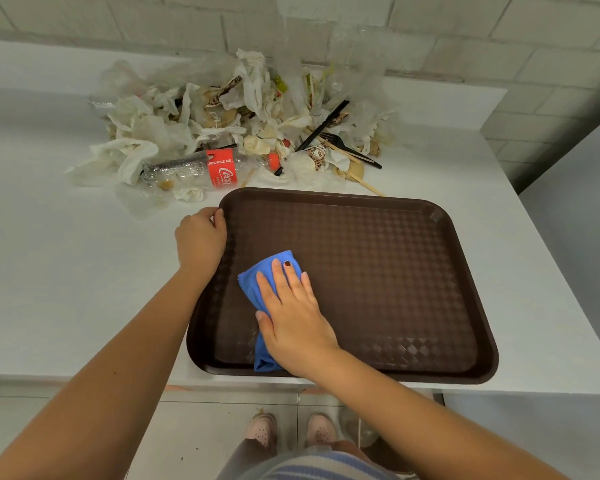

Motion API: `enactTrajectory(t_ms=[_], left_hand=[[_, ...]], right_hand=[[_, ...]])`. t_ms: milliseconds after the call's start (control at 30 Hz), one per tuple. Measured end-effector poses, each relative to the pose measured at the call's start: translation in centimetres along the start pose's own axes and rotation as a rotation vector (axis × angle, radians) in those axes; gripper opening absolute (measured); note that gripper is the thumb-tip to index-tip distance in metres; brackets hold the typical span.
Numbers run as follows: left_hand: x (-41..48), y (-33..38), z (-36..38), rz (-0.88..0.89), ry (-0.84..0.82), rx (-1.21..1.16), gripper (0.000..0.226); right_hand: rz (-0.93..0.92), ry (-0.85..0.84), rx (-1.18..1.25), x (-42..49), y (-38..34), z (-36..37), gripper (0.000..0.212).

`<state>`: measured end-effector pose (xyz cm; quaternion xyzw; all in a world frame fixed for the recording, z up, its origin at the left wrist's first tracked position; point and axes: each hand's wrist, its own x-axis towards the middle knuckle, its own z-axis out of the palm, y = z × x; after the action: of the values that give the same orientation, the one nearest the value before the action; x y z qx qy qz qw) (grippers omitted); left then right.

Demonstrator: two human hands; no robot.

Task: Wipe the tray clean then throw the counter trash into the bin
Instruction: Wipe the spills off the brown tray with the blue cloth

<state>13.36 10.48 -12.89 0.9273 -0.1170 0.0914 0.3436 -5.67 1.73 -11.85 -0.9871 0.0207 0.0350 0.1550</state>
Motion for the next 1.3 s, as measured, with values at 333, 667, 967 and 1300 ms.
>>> enactTrajectory(t_ms=[333, 667, 967, 1300], left_hand=[[0.2, -0.2, 0.1, 0.022, -0.002, 0.008, 0.033], [-0.7, 0.5, 0.3, -0.016, -0.009, 0.035, 0.036], [-0.6, 0.5, 0.1, -0.003, -0.020, 0.052, 0.037], [-0.1, 0.5, -0.1, -0.025, -0.023, -0.019, 0.036]], right_hand=[[0.003, 0.129, 0.313, 0.8, -1.4, 0.4, 0.050], [0.570, 0.215, 1.148, 0.4, 5.3, -5.8, 0.041], [0.176, 0.197, 0.157, -1.4, 7.1, -6.2, 0.053], [0.040, -0.005, -0.132, 0.4, 4.5, -1.9, 0.068]])
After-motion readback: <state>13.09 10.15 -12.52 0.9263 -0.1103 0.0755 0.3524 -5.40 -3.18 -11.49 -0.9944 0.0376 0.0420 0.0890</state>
